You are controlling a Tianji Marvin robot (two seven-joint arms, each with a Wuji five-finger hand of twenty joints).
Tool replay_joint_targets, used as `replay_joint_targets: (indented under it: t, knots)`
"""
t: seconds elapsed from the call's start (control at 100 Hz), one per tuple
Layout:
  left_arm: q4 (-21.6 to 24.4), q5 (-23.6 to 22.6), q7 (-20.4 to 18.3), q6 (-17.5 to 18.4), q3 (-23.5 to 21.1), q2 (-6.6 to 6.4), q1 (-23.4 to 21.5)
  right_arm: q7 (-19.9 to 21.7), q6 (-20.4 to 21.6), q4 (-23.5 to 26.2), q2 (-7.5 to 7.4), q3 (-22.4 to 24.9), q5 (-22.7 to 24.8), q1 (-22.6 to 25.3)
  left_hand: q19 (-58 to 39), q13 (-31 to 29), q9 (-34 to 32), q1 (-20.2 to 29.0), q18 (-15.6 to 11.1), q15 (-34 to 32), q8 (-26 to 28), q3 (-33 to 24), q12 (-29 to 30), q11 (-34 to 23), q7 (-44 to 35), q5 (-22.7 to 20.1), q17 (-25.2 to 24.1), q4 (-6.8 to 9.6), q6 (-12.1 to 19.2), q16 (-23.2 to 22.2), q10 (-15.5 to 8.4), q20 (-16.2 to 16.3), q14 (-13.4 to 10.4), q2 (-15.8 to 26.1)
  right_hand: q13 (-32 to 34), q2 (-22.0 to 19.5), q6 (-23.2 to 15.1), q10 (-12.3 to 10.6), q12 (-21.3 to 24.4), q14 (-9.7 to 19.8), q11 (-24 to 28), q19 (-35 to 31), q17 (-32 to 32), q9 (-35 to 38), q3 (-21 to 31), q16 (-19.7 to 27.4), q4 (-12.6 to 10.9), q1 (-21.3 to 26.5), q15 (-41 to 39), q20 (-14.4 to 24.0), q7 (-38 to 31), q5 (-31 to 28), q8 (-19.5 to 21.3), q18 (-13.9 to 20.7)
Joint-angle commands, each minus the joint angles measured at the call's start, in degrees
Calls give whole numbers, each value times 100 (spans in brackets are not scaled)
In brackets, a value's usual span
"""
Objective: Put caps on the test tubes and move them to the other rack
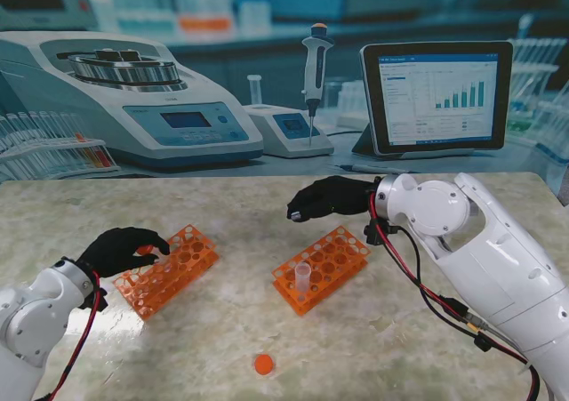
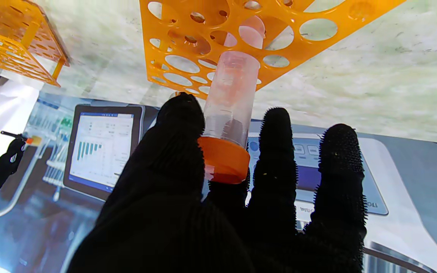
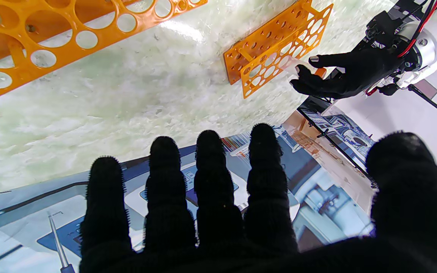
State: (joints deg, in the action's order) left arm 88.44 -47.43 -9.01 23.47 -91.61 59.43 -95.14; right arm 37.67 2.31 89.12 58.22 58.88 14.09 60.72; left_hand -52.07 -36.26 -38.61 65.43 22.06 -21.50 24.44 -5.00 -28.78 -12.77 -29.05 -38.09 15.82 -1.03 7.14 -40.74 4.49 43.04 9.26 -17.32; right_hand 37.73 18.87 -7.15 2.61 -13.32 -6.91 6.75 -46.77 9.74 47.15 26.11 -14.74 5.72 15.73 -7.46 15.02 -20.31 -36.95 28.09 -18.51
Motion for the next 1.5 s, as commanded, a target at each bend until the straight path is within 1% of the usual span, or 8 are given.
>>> replay_joint_targets:
  t: [0.0, 0.21, 0.32, 0.46, 0.67, 0.86, 1.19, 1.49]
  knots:
    - [21, 10, -40, -25, -1, -13, -30, 33, 1, 24, -10, 7, 11, 50, 549, 264, 204, -148, 376, 563, -150, 121, 401, 245, 332, 48, -311, 158, 187, 592, -77, -465, 249, 148, 5, -154, -28, -143, -30, 98, 4, 21, -85, 5, -98, 16, -48, -8, 0, 46, -70, -167, 38, -103]
    - [59, 89, -190, -68, 2, -27, -38, 35, 16, 79, -19, 77, 38, 116, 2235, 1008, 527, -950, 704, 1649, -634, 308, 1336, 744, 1015, 196, -1035, 87, 88, 2210, 25, -1853, 673, 450, 7, -151, -31, -142, -31, 101, 5, 24, -85, 7, -99, 15, -46, -20, -1, 47, -72, -171, 39, -105]
    - [34, 117, -139, -68, 24, -15, -34, 28, 32, 131, -25, 137, 61, 175, 2959, 1410, 683, -1198, 666, 1824, -878, 451, 1618, 857, 1214, 332, -1291, 82, -17, 2590, 90, -2444, 690, 725, 4, -154, -29, -136, -31, 94, 5, 23, -85, 8, -96, 16, -46, -26, 1, 49, -72, -171, 39, -105]
    - [-5, 202, 109, 29, 35, 28, -23, 0, 69, 229, -31, 252, 99, 281, 3447, 1626, 788, -1327, 490, 1896, -991, 524, 1778, 914, 1279, 404, -1480, 75, -108, 2784, 103, -2786, 638, 876, 1, -151, -36, -139, -30, 95, 3, 24, -86, 6, -91, 17, -46, -30, 2, 50, -74, -175, 40, -102]
    - [194, 269, 398, 192, 26, 89, -66, -149, 196, 450, -30, 514, 207, 570, 3862, 1697, 891, -1499, 328, 1897, -1100, 550, 1853, 906, 1468, 545, -1616, 69, -414, 2855, 59, -2982, 541, 1097, -15, -132, -34, -146, -29, 109, 2, 24, -85, 2, -82, 23, -46, -31, 11, 51, -65, -156, 36, -99]
    - [515, 439, 298, 140, 144, 102, -84, -319, 401, 726, -38, 870, 383, 1001, 4037, 1541, 900, -1631, 305, 1850, -1103, 563, 1929, 977, 1555, 566, -1639, 67, -697, 2825, 273, -3022, 590, 1345, -17, -128, 6, -136, -25, 113, -6, 22, -80, -20, -75, 25, -46, -39, 11, 52, -29, -91, 22, -87]
    - [730, 743, 257, -2, 687, 134, 186, -716, 792, 1204, -28, 1674, 769, 1923, 4221, 1630, 953, -1742, 222, 1876, -1196, 571, 1999, 1026, 1873, 814, -1621, 76, -923, 2828, 322, -2973, 528, 1504, -33, -108, 150, -111, -15, 120, -21, 9, -61, -64, -49, 33, -47, -59, 18, 54, 62, 20, -25, -87]
    - [780, 1033, 403, -319, 1257, 201, 362, -1150, 984, 1300, 29, 2075, 1064, 2462, 4311, 1640, 971, -1778, 181, 1873, -1258, 576, 2009, 1028, 1980, 864, -1595, 78, -1006, 2821, 334, -2895, 520, 1557, -93, -100, 355, -71, 2, 107, -48, 2, -68, -145, -21, 50, -49, -70, 40, 53, 176, 130, -95, -80]
